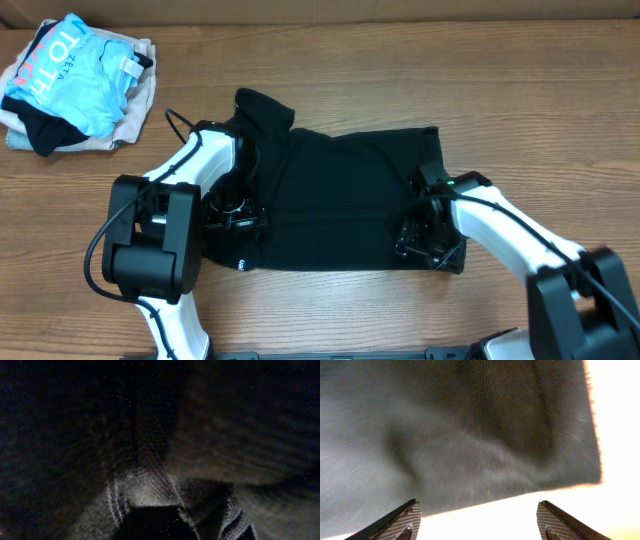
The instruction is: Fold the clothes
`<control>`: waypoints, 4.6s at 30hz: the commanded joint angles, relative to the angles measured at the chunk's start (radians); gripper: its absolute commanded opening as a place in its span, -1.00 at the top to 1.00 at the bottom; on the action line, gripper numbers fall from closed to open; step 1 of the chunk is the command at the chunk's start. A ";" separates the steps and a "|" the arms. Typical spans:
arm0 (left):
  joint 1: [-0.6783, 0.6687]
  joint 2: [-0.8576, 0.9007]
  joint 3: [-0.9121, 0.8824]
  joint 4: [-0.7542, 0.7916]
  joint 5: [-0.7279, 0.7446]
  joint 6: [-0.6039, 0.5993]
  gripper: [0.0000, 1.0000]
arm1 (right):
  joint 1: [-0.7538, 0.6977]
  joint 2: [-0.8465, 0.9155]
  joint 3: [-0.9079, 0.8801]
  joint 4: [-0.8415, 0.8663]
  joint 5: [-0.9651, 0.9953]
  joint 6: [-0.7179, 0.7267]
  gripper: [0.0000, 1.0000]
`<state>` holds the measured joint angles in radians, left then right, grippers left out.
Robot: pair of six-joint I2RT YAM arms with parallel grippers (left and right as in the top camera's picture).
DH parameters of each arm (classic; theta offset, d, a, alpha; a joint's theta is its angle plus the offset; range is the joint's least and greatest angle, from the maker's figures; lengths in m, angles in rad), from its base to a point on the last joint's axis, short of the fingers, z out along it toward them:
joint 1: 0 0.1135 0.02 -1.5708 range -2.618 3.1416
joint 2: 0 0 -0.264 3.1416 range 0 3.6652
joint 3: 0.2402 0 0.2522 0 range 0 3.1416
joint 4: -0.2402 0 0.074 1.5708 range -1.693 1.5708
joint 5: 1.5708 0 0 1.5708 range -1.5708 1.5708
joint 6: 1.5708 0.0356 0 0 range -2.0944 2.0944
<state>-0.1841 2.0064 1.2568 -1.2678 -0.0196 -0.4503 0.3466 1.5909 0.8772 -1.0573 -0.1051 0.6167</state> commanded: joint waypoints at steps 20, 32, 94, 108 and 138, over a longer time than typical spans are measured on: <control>-0.007 -0.120 0.655 0.064 0.064 0.285 -1.00 | -0.002 -0.132 0.403 0.014 0.155 -0.207 -0.64; 0.077 0.261 0.900 0.112 0.002 0.265 -1.00 | -0.002 -0.132 0.403 -0.008 0.158 -0.226 -0.64; 0.106 0.496 1.249 -0.093 0.114 0.288 0.92 | -0.224 0.367 0.403 0.616 0.148 -0.303 -0.10; 0.108 0.496 1.249 -0.147 0.053 0.262 0.92 | -0.224 0.494 0.403 0.760 0.183 -0.303 -0.04; 0.130 0.492 1.495 -0.422 0.037 0.256 0.92 | -0.225 0.484 0.850 0.098 0.065 -0.411 0.92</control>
<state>-0.0570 2.5034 2.7220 -1.6840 0.0143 -0.1848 0.1242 2.0918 1.6611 -0.8948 0.0177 0.2485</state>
